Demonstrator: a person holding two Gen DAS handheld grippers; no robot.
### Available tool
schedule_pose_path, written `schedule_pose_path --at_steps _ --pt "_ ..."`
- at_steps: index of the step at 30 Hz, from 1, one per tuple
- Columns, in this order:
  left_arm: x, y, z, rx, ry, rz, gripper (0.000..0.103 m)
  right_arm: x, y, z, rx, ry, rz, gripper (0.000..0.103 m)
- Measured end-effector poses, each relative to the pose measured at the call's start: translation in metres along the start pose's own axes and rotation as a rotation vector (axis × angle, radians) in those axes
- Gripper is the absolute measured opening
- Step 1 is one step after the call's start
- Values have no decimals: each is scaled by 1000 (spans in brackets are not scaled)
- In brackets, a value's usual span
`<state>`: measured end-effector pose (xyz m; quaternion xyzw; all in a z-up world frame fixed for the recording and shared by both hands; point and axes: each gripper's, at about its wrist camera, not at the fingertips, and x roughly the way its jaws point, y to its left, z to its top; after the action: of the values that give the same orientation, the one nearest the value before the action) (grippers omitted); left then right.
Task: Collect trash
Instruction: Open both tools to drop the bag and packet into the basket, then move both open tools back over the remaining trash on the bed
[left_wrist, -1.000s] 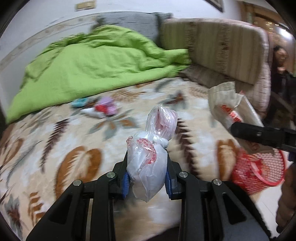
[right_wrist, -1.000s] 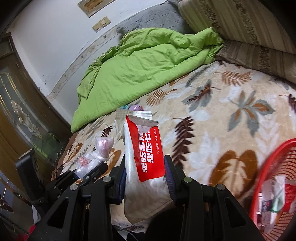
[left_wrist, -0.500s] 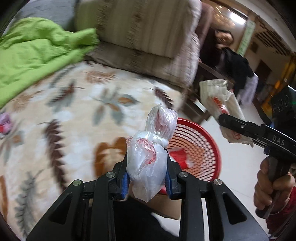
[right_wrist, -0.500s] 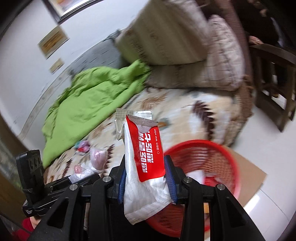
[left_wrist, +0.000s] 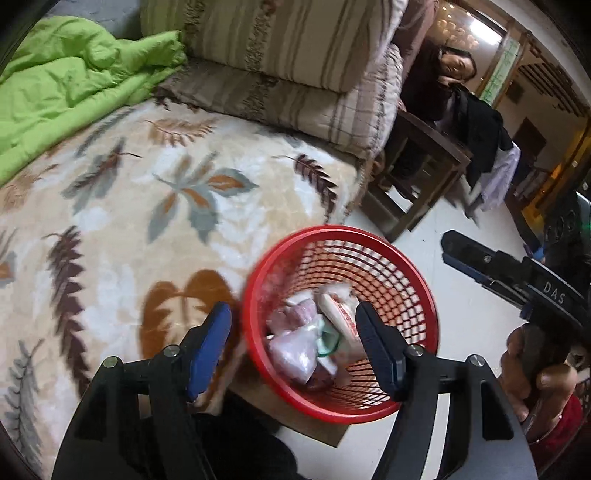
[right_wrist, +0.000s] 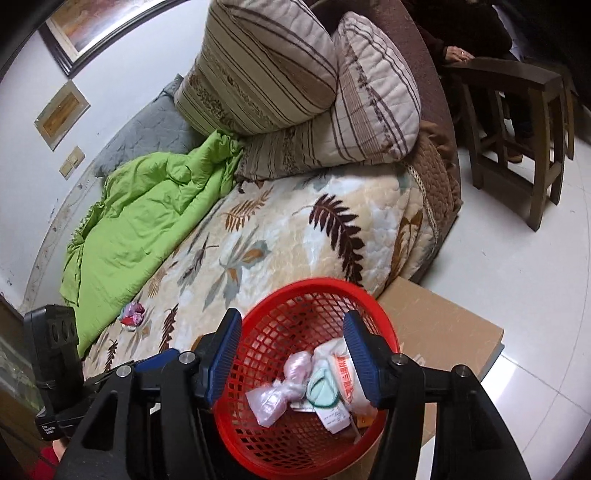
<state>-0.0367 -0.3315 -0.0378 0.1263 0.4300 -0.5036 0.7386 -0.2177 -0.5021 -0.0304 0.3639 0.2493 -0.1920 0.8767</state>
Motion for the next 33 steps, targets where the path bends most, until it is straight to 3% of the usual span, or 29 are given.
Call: schedule_pose_path --at_steps 8,13,18,23,27,31,33 --pt "-48 31 -15 11 -80 164 69 24 42 -8 -66 64 126 62" --pt "-84 72 -27 -67 -125 249 69 47 99 -21 -164 131 225 62" --pt "-115 139 -39 -223 -174 340 69 70 156 -32 -258 184 282 62" --pt "-135 218 -62 -418 -212 441 69 112 211 -42 -313 290 336 62" --pt "-139 278 -84 -522 -228 604 69 146 253 -48 -374 322 339 62" --pt "-139 325 -102 -642 -248 638 69 190 300 -52 -429 358 358 62" --pt "-138 338 -111 -664 -270 690 69 221 323 -55 -451 385 353 61"
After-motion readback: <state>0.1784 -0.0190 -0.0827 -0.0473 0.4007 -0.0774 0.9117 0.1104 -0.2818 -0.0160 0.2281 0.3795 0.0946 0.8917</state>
